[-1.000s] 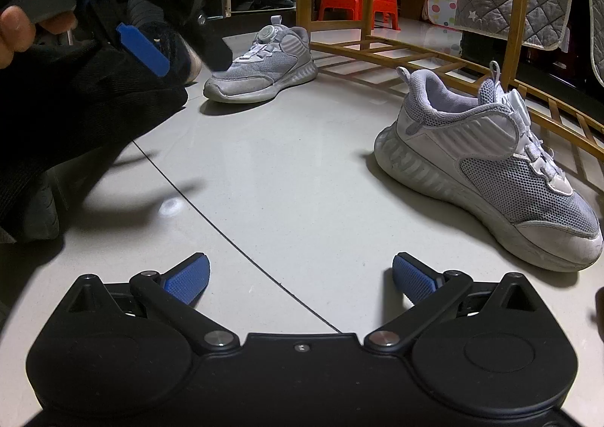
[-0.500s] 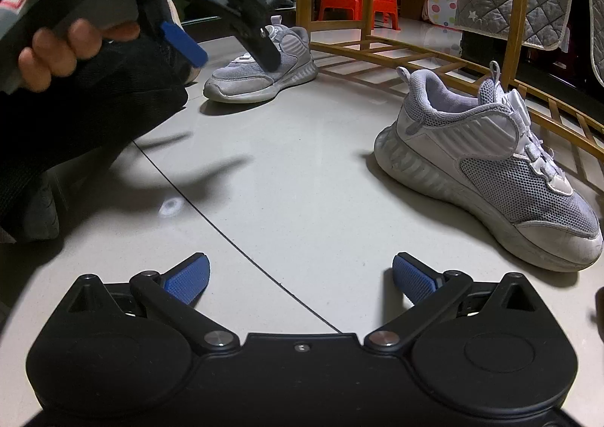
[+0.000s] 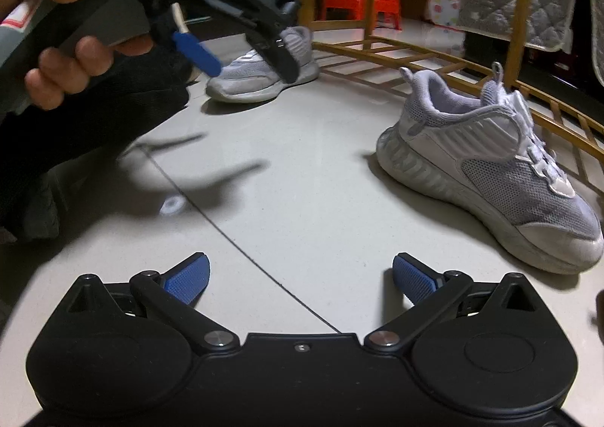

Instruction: Organize scattered shoes

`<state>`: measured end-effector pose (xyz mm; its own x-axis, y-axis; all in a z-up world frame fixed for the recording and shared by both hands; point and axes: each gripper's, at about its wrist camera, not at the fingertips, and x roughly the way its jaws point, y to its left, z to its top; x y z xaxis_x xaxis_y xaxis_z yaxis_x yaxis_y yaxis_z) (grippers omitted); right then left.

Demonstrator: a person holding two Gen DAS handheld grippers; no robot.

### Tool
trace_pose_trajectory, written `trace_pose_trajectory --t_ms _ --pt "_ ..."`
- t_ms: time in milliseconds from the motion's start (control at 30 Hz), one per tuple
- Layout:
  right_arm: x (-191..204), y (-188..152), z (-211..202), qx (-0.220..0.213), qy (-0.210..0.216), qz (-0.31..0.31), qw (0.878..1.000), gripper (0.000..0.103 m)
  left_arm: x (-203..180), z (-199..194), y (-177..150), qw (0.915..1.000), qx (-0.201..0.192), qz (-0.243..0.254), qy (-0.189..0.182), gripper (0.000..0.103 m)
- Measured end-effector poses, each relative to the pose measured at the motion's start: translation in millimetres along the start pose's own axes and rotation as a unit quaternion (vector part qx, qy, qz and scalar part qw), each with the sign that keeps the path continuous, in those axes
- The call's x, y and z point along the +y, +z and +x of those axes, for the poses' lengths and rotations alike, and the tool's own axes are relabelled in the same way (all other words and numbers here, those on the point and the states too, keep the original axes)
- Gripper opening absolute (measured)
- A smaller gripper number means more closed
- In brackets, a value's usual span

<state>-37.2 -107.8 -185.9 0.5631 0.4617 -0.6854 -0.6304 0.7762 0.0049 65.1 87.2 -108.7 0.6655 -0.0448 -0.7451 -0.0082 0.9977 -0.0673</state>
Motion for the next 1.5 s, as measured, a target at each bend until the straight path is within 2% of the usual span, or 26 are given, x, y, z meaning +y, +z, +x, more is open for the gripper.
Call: trace_pose_trajectory --t_ms 33,200,433,533,633,700,867,967,1033,1233,1333,1467,1500 --pt "-2 4 -1 0.008 -0.015 0.004 1.000 0.103 1 1 0 1.0000 0.000 -0.004 -0.001 0.085" --pt "-19 34 -32 -0.040 -0.055 0.013 0.998 0.103 2 4 1 0.9998 0.002 -0.018 -0.005 0.085" --pt "-55 84 -40 -0.061 -0.079 0.004 0.995 0.103 1 3 -1 1.0000 0.006 -0.004 0.000 0.086" --pt "-70 99 -29 -0.047 -0.088 0.007 0.995 0.103 3 2 -1 1.0000 0.004 -0.009 0.001 0.085" --pt "-89 110 -16 -0.026 -0.080 0.045 0.995 0.103 3 2 -1 1.0000 0.003 -0.008 0.001 0.085" --pt "-99 113 -12 -0.023 -0.074 0.068 0.995 0.103 3 2 0 1.0000 0.001 -0.008 0.001 0.085" --pt "-103 119 7 0.014 -0.088 0.065 0.994 0.098 3 4 0 0.9999 0.003 -0.012 -0.003 0.086" --pt "-102 121 15 0.031 -0.087 0.062 0.994 0.090 -1 4 -1 1.0000 0.004 -0.002 -0.005 0.086" --pt "-104 120 18 0.042 -0.084 0.066 0.993 0.081 -3 5 -2 0.9999 0.006 0.004 -0.007 0.086" --pt "-106 117 27 0.074 -0.072 0.076 0.992 0.075 -7 7 -5 0.9997 0.015 0.015 -0.009 0.086" --pt "-105 117 24 0.075 -0.064 0.077 0.992 0.075 -7 6 -5 0.9997 0.016 0.014 -0.011 0.086" --pt "-110 117 4 0.039 -0.048 0.103 0.993 0.076 -12 0 -2 0.9990 0.016 0.042 -0.008 0.086" --pt "-111 117 -2 0.029 -0.041 0.110 0.993 0.079 -15 -3 0 0.9983 0.012 0.057 -0.005 0.086"
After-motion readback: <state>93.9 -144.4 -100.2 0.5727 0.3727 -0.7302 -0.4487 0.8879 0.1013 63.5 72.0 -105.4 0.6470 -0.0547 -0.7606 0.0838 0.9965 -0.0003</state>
